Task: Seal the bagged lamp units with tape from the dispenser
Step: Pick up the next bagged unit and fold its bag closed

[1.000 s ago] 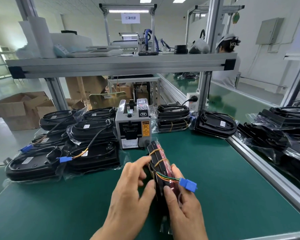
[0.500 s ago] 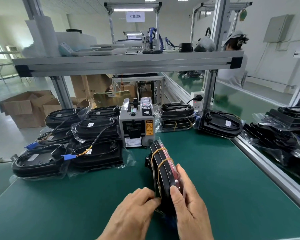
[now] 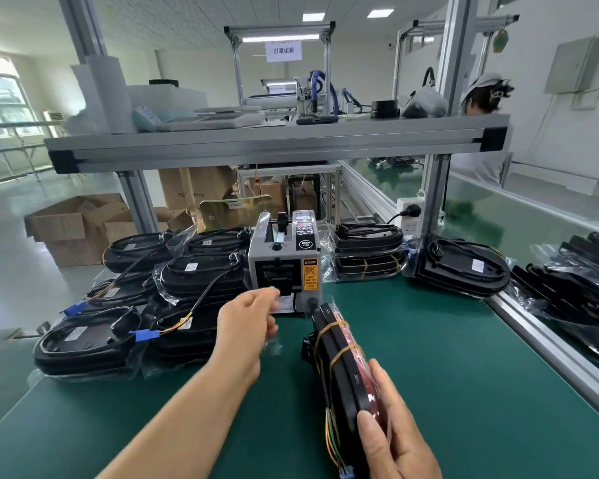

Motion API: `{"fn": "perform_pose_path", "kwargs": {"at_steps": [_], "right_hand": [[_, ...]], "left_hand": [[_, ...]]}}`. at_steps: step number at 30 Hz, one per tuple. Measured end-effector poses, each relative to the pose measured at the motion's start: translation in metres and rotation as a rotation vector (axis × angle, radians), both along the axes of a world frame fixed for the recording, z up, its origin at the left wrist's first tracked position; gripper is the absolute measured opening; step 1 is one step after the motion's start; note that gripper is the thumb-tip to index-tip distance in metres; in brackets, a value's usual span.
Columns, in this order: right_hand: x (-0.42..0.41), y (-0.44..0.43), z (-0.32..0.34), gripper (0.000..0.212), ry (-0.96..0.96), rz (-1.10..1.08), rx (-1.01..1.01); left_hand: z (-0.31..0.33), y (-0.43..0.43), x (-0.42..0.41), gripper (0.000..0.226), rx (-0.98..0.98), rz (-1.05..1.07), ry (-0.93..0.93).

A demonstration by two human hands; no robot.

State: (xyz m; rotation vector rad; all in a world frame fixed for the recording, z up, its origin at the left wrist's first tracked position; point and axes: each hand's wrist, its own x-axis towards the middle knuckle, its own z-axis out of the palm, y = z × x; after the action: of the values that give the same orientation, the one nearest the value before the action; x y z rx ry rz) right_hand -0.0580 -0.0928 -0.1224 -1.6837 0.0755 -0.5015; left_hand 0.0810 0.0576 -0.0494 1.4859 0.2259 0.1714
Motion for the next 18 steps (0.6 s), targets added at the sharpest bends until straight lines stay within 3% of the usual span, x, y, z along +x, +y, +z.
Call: {"fn": "perform_pose_path", "kwargs": {"at_steps": [2, 6, 10, 13, 15, 18], "right_hand": [[0.002, -0.002, -0.004, 0.058, 0.0, 0.003, 0.006], [0.006, -0.005, -0.011, 0.062, 0.013, 0.059, -0.009], [0.012, -0.007, -0.013, 0.07, -0.007, 0.07, -0.03], [0.014, -0.008, -0.016, 0.074, -0.01, 0.1, -0.048], [0.014, -0.01, -0.019, 0.064, -0.021, 0.119, -0.053], [0.015, -0.01, -0.021, 0.073, -0.039, 0.117, -0.054]], "left_hand": [[0.004, -0.002, 0.038, 0.013, -0.214, 0.029, 0.198], [-0.003, -0.007, 0.09, 0.015, -0.341, 0.059, 0.362], [-0.011, -0.008, 0.116, 0.009, -0.415, 0.083, 0.435], [-0.015, -0.007, 0.13, 0.017, -0.489, 0.072, 0.451], [-0.016, -0.01, 0.137, 0.012, -0.497, 0.098, 0.471], [-0.015, -0.019, 0.137, 0.014, -0.475, 0.2, 0.447]]}}
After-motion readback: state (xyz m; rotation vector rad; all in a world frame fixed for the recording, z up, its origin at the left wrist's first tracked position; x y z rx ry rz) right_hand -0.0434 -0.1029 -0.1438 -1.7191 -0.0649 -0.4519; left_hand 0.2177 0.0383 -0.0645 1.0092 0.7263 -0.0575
